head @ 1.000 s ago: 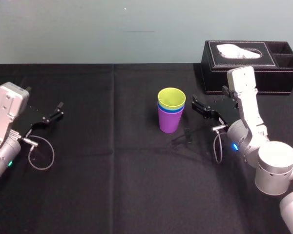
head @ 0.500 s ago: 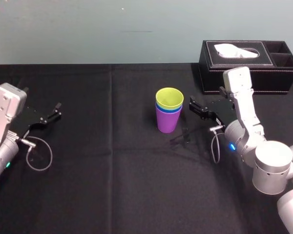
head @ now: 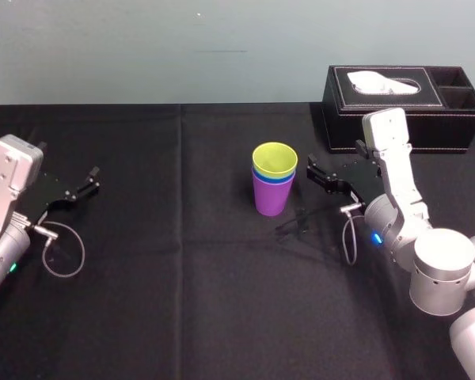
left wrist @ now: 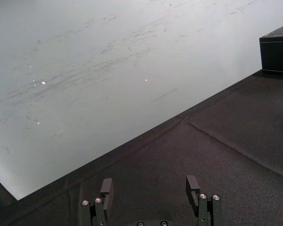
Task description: Stack the three plastic cups sequentially using one hand.
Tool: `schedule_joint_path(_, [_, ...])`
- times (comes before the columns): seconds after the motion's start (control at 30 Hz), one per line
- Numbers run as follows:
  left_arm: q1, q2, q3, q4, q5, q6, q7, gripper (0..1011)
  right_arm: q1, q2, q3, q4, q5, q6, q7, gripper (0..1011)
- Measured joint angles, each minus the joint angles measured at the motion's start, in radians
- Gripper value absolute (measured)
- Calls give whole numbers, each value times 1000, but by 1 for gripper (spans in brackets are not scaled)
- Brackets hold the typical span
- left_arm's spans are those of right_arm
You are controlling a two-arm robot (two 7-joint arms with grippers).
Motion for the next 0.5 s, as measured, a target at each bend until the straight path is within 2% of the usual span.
schedule_joint_path(0.5, [0, 0, 0, 0, 0, 0, 0, 1011, 0, 0, 0, 0, 1, -1, 1, 1003])
